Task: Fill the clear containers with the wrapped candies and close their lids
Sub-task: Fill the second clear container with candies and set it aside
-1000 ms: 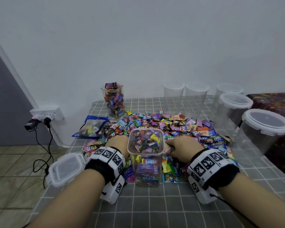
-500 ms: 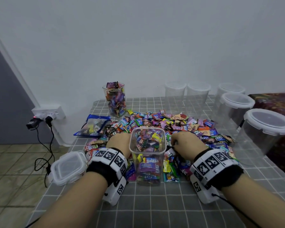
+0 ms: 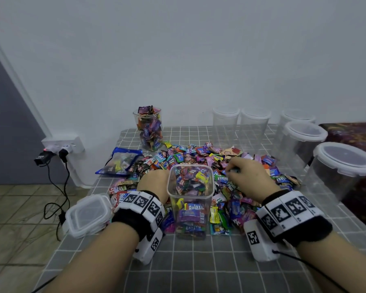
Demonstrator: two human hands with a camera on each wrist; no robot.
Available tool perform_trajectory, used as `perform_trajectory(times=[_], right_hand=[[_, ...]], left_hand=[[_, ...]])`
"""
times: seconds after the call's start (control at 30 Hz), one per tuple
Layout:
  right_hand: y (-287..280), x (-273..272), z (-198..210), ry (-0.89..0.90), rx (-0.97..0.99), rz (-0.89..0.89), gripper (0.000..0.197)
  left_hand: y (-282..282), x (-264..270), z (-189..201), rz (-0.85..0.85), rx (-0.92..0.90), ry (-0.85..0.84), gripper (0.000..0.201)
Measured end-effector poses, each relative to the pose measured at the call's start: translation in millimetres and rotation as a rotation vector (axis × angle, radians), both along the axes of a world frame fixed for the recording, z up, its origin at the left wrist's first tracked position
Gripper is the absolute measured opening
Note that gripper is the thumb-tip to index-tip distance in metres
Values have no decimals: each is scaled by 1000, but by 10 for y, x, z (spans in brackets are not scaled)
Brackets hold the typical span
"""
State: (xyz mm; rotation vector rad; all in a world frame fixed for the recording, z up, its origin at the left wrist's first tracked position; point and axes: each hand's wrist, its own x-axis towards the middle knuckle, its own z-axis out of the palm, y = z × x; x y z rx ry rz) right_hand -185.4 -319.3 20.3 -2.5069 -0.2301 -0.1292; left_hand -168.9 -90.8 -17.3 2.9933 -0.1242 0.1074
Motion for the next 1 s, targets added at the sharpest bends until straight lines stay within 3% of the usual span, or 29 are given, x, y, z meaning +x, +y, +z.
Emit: perform_trajectory(times=[0.27, 0.43, 0.67, 1.0], right_hand=[[206, -118, 530, -360, 216, 30, 7], [426, -215, 614, -503, 245, 142, 6], [580, -322, 362, -465, 86, 340, 5], [591, -369, 154, -457, 92, 381, 19]], left_hand=[[-3, -9, 16, -2, 8, -2, 25], [2, -20, 21, -1, -26, -7, 23], [-9, -32, 18, -6, -13, -31, 24], [-37, -44, 40, 23, -32, -38, 23]])
